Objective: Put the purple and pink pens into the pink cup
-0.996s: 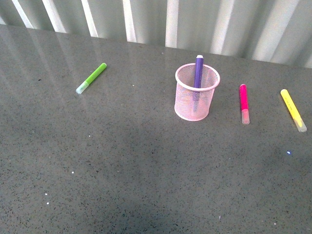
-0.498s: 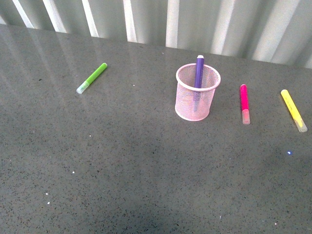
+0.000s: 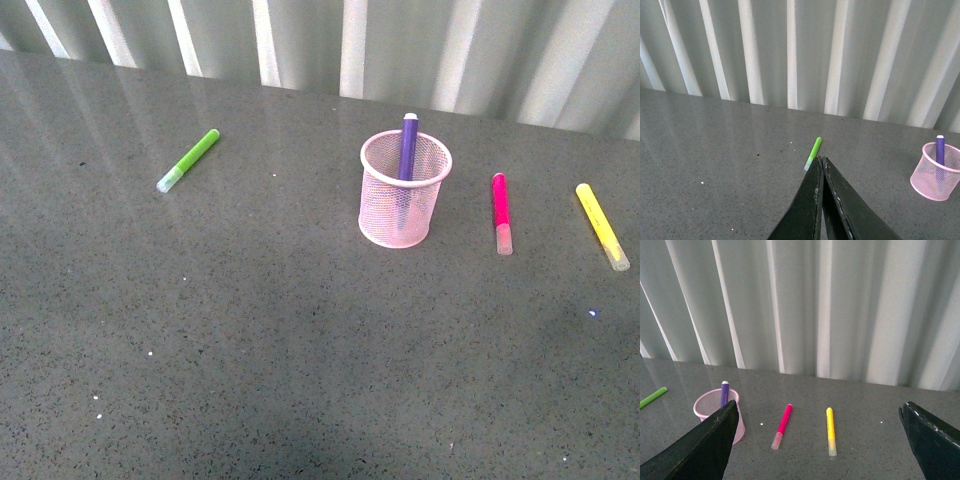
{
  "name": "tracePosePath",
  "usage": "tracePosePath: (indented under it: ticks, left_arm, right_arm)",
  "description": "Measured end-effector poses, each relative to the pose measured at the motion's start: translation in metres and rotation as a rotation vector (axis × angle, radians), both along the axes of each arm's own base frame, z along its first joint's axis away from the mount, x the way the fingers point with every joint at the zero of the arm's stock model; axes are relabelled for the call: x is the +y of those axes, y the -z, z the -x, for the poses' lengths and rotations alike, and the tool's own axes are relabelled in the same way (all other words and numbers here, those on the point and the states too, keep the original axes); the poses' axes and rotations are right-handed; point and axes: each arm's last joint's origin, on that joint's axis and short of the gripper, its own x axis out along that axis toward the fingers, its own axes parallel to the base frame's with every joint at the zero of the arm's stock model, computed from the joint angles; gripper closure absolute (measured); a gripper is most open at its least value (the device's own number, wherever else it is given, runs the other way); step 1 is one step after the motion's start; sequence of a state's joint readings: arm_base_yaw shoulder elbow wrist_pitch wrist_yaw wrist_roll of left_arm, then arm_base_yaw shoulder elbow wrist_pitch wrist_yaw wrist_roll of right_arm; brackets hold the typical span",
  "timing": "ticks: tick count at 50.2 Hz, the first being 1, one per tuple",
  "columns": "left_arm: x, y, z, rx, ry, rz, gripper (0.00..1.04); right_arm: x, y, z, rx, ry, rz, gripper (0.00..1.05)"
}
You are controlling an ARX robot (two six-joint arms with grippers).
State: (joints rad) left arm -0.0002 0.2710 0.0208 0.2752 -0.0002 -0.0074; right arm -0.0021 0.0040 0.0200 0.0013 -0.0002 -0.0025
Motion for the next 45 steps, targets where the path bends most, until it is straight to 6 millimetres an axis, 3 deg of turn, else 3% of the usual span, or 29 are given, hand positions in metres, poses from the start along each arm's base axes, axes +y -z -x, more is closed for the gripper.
tracePosePath:
  ticks: [34, 39, 45]
  left_arm:
    - [0.000, 0.004, 0.018, 0.007, 0.000, 0.001, 1.01]
    - [0.000, 0.004, 0.018, 0.007, 0.000, 0.000, 0.85]
    - [0.000, 0.004, 0.018, 0.007, 0.000, 0.000, 0.57]
  right_arm:
    - [0.000, 0.000, 0.000, 0.000, 0.000, 0.000, 0.07]
    - [0.000, 0.000, 0.000, 0.000, 0.000, 0.000, 0.07]
    - [0.000, 0.000, 0.000, 0.000, 0.000, 0.000, 0.07]
